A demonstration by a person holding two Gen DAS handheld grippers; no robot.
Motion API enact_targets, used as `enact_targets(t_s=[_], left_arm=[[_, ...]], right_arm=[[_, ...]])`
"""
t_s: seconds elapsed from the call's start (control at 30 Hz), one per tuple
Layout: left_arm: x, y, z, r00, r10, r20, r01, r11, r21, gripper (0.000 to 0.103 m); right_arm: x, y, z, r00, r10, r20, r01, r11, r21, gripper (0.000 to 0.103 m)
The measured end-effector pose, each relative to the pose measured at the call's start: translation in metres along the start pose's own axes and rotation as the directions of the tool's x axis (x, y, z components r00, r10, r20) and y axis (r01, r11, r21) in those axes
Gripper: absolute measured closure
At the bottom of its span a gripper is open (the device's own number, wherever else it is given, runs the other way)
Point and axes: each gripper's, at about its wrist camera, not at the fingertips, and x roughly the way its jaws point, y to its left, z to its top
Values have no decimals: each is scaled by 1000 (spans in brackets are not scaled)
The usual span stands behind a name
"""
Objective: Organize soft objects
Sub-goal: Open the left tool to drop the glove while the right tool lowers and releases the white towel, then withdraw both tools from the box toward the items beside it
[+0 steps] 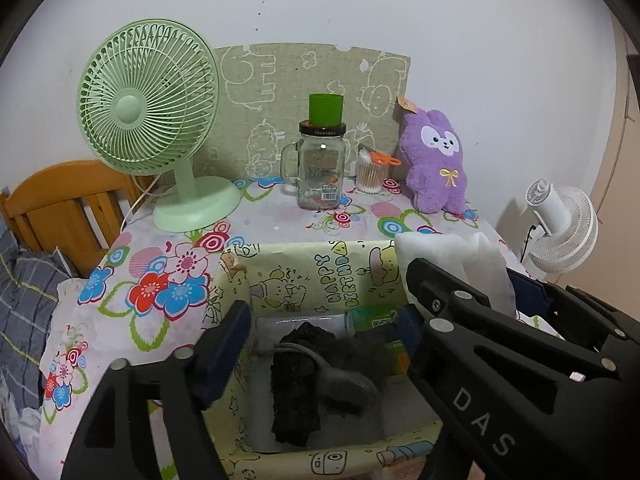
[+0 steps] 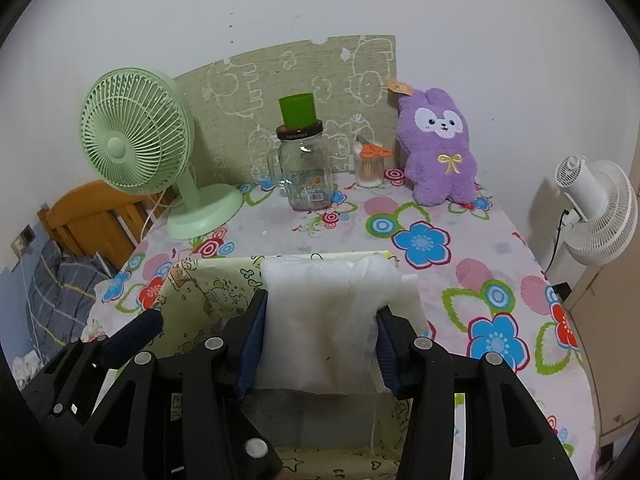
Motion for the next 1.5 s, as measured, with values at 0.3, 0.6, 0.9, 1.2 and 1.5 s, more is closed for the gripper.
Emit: enact_targets(t_s=[0.3, 0.6, 0.9, 1.2, 1.5], left_arm=[[7, 5, 2, 999, 39, -19, -39, 999, 13, 14], [1, 3, 0, 999, 48, -16, -47, 998, 39, 13], [-18, -1, -2, 998, 66, 4, -66, 997, 45, 9], [-41, -5, -3, 997, 68, 33, -69, 997, 44, 4], [-68, -10, -8, 996, 62, 69, -66, 996, 53, 0]], right_arm=[[11, 7, 1, 999, 39, 6, -39, 999, -35, 48], [8, 11, 1, 998, 45, 36, -42, 997, -64, 11], [-11, 12, -2, 999, 30, 46, -26, 997, -76, 7], [-41, 12, -5, 997, -4, 78, 9, 998, -67, 6], [-73, 15, -10, 992, -41, 120, 50, 996, -76, 6]])
